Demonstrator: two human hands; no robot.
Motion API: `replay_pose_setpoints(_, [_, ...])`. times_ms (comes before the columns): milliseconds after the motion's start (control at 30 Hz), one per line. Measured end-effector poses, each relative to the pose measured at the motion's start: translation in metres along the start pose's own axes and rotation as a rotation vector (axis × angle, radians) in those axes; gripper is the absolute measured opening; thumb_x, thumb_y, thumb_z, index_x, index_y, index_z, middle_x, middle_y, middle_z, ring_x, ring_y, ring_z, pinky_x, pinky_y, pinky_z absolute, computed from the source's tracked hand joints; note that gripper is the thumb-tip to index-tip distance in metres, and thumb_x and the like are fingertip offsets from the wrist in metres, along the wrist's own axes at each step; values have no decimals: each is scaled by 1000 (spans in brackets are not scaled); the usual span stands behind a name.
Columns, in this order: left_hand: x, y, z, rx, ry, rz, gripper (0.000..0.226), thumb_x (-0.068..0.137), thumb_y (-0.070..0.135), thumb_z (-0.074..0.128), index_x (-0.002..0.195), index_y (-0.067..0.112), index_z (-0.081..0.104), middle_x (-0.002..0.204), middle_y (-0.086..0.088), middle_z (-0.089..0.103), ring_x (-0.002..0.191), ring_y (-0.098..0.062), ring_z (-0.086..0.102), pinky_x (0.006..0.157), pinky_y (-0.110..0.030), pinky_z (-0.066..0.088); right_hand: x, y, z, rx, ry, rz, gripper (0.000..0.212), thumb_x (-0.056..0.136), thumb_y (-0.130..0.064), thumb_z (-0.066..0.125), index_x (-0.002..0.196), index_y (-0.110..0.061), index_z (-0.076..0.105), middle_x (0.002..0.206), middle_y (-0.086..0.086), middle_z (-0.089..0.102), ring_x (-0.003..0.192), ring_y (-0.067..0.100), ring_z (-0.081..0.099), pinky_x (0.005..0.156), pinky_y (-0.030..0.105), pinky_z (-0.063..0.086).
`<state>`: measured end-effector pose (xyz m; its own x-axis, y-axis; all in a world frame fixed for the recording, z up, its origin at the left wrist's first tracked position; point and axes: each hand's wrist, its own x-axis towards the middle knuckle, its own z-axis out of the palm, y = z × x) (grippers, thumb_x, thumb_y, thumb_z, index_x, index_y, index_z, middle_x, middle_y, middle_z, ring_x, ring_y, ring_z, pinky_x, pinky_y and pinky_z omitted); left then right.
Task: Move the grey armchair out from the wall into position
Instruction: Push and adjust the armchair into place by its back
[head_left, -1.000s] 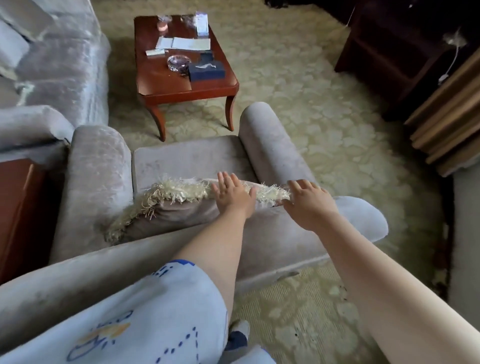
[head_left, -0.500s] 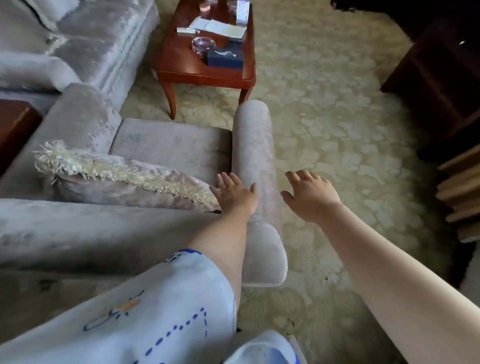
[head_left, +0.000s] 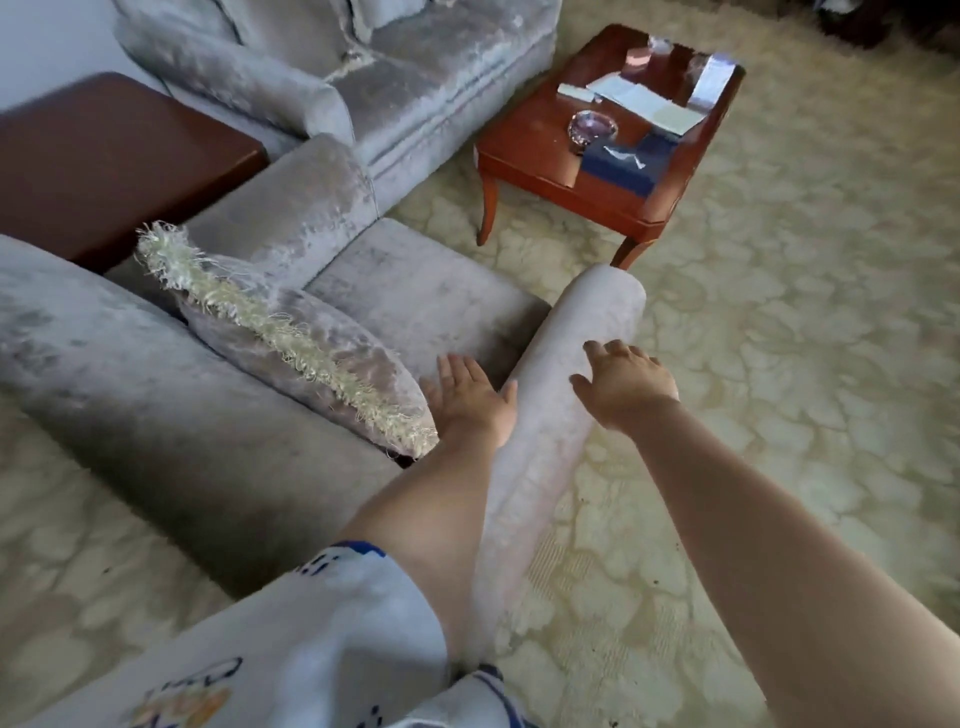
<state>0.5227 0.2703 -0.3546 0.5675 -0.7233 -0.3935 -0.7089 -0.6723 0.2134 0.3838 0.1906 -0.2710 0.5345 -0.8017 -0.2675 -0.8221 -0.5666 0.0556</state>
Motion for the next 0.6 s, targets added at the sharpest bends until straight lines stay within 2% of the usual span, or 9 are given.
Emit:
replay_pose_setpoints(167, [24,41,-2,-9,-1,-99,76,96,55,15,149,4,-2,158,-14,-7,144,-28,-13,113,-51,-8,49,35,-8,-55,-23,-134,48,97,-44,32,134,-14,36,130,11,47,119,30,45,92,39,38])
replay_pose_setpoints(333, [49,99,8,-15,29,-252,76,95,56,11,149,4,-1,157,-15,-5,144,-30,-11,114,-52,-2,103,86,-11,-116,-17,-276,52,97,-45,30,140,-14,32,135,11,44,122,30,42,95,40,37])
replay_pose_setpoints(500, [64,147,24,-176,62,-442,77,96,57,15,149,4,-1,158,-13,-3,145,-28,-5,114,-53,-3,158,136,-13,-196,-23,-440,55,97,-46,29,143,-17,29,141,11,39,126,29,40,98,41,36])
replay_pose_setpoints(600, [66,157,38,-174,88,-544,75,96,55,15,149,3,4,158,-14,3,145,-28,-3,114,-53,-3,194,144,-7,-188,-82,-479,55,97,-47,31,143,-17,30,142,11,39,124,31,42,95,41,37])
